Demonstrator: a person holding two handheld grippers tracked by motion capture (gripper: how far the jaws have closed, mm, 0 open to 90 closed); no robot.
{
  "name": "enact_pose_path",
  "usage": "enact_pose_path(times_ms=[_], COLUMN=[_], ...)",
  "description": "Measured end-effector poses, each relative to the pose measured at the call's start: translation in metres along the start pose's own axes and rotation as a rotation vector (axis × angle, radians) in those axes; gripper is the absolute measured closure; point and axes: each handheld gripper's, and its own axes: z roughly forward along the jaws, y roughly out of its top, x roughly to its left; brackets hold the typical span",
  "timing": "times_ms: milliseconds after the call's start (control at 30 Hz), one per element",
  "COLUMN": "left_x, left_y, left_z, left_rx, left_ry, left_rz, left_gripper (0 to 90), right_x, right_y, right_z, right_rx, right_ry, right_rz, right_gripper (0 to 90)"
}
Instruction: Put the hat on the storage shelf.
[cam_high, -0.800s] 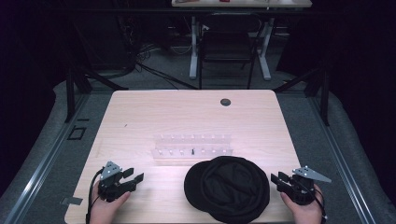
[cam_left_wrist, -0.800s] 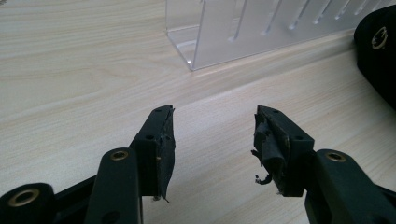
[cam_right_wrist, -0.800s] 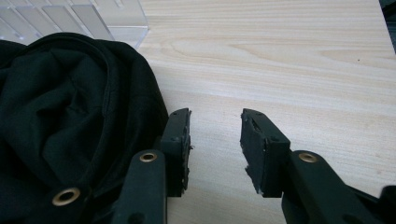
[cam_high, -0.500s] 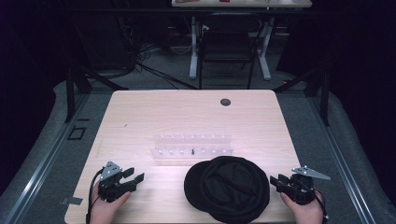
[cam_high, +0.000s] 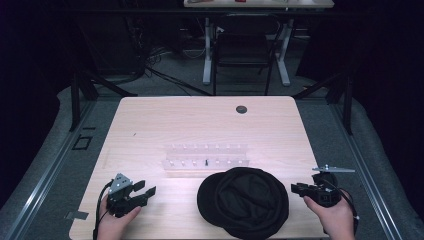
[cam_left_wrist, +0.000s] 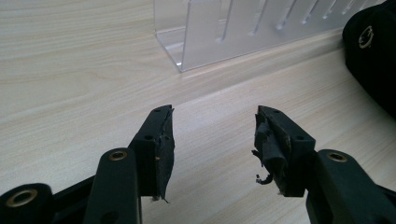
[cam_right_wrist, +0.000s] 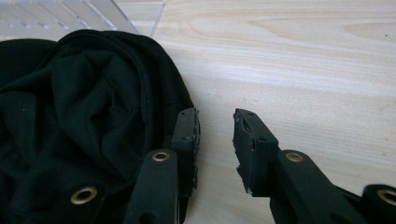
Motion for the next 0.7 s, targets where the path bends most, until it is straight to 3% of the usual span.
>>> enact_pose_path(times_ms=[233,433,700], left_x=[-0.002,-0.002,-0.004], left_y=[0.0,-0.001,-0.001], left_z=[0.001,0.001,0.003], left_rx=[-0.004,0.007,0.011], left_ry=[-0.002,-0.004,-0.005], left_rz=[-0.007,0.001,0.009], left_gripper=[47.7,47.6,47.6], right_x=[0.006,0.011,0.014], right_y=[0.01,0.016,0.023], right_z=[-0.002,-0.001,0.003], right_rx=[0.059,0.145,0.219], right_ry=[-0.013,-0.022,-0.019], right_rz=[-0.034,-0.051,-0.042], right_gripper=[70.7,67.5,67.1])
